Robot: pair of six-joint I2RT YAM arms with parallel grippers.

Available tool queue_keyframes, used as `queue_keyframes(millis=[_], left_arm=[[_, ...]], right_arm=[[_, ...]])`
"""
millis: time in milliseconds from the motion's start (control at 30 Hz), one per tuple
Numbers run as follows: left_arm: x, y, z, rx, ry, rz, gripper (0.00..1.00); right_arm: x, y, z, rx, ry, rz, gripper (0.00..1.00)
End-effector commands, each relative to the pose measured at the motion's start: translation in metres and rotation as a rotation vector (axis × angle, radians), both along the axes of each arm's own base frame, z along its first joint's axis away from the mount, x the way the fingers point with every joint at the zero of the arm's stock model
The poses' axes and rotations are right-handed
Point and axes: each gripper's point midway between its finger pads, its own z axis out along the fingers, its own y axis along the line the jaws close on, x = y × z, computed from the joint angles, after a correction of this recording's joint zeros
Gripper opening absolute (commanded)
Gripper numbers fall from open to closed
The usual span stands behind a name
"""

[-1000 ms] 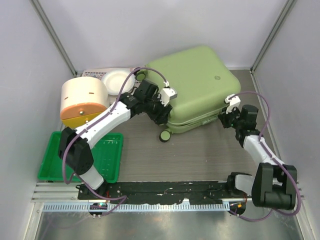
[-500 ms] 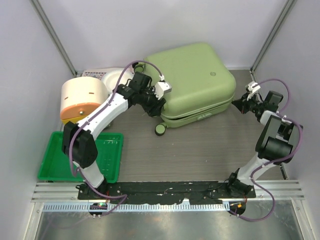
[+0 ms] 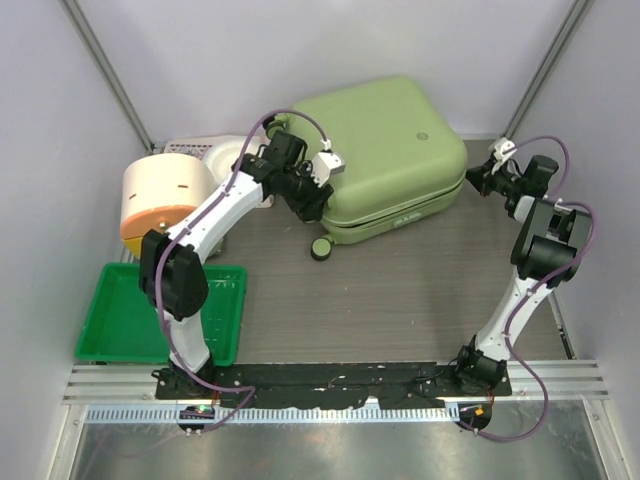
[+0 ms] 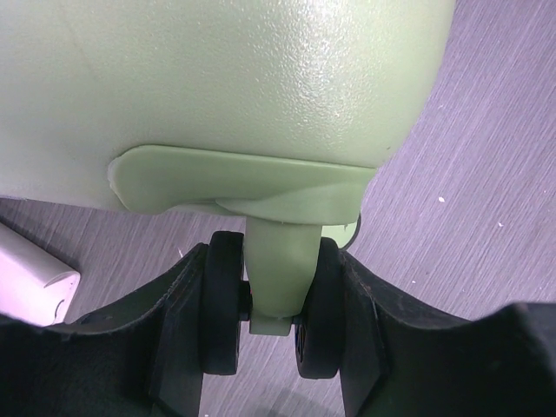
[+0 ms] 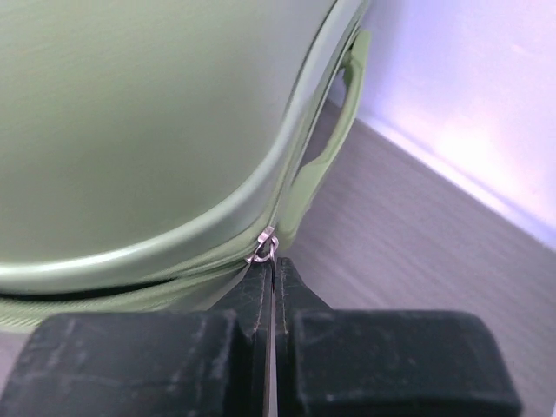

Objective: Open, take out, and arrange the luggage

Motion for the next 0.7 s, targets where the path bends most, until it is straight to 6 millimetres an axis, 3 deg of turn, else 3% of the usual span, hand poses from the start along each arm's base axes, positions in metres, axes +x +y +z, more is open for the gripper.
queue_keyframes(millis=[0,33,100,167,300,467,500,533,567,633,667], left_arm=[[0.051,0.09,-0.007,0.223,-0.062,0.268,0.0],[0.051,0.09,-0.01,0.229,-0.055,0.263,0.0],[0.054,0.092,-0.01,0.235,-0.061,0.259,0.0],[0.056,0.092,-0.013,0.243,-0.061,0.254,0.0],[0.056,0.094,-0.015,0.246,-0.045,0.255,0.0],[0.05,0.088,-0.009,0.199,-0.033,0.236,0.0],[0.051,0.084,-0.004,0.171,-0.042,0.236,0.0],[0.051,0.08,0.001,0.147,-0.047,0.235,0.05],[0.045,0.071,0.015,0.082,-0.049,0.209,0.26],[0.039,0.061,0.034,0.002,-0.052,0.195,0.53],[0.036,0.056,0.043,-0.044,-0.05,0.196,0.69]], right_arm=[[0.062,-0.096,0.04,-0.211,-0.211,-0.32,0.01],[0.068,-0.093,0.028,-0.199,-0.198,-0.307,0.01],[0.084,-0.078,0.037,-0.177,-0.249,-0.267,0.01],[0.098,-0.066,0.029,-0.145,-0.269,-0.245,0.01],[0.127,-0.022,0.03,-0.061,-0.335,-0.182,0.01],[0.141,0.011,0.027,0.06,-0.32,-0.164,0.01],[0.141,0.015,0.028,0.083,-0.304,-0.163,0.08],[0.141,0.016,0.03,0.108,-0.292,-0.169,0.33],[0.14,0.016,0.028,0.152,-0.25,-0.179,0.43],[0.139,0.004,0.039,0.174,-0.227,-0.232,0.56],[0.14,0.0,0.038,0.195,-0.186,-0.249,0.58]])
